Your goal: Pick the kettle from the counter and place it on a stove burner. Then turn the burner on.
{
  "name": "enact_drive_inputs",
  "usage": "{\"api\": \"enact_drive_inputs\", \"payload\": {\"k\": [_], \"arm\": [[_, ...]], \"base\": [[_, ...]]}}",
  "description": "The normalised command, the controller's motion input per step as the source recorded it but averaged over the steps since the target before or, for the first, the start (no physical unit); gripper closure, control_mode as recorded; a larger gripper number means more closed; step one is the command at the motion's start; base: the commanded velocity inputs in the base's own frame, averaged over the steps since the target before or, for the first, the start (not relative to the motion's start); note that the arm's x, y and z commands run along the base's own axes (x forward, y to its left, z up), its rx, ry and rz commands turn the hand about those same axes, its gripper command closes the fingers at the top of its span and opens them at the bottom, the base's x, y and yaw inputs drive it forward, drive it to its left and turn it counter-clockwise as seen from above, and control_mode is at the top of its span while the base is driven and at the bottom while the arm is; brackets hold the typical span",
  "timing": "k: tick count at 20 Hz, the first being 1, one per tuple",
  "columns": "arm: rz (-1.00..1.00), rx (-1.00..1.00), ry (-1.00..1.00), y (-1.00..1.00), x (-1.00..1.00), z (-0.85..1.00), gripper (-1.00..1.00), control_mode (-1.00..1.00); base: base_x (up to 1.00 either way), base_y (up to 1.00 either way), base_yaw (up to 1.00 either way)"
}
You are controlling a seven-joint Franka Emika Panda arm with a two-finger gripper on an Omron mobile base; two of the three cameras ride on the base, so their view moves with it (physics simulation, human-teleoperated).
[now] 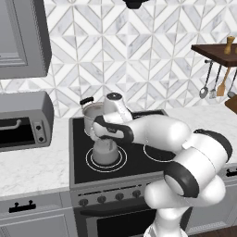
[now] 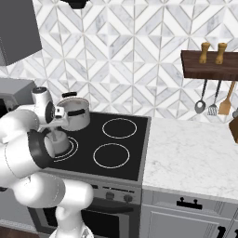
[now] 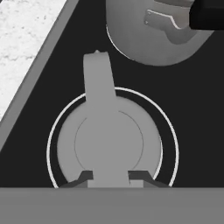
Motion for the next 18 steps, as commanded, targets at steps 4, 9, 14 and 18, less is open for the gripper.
{"api": "enact_drive_inputs", "payload": {"k": [4,9,14,18], "arm": [[0.0,-0.01,0.0,0.0,-0.22,0.0,1.0,-1.0],[-0.01,0.0,-0.01,0.0,-0.22,0.0,1.0,-1.0],[-0.03,0.0,0.0,-0.01,0.07,0.0,1.0,-1.0],[-0.04,0.0,0.0,0.0,0.24,0.0,1.0,-1.0]], "base": [[0.0,0.0,0.0],[0.0,0.0,0.0],[0.0,0.0,0.0],[0.0,0.0,0.0]]}}
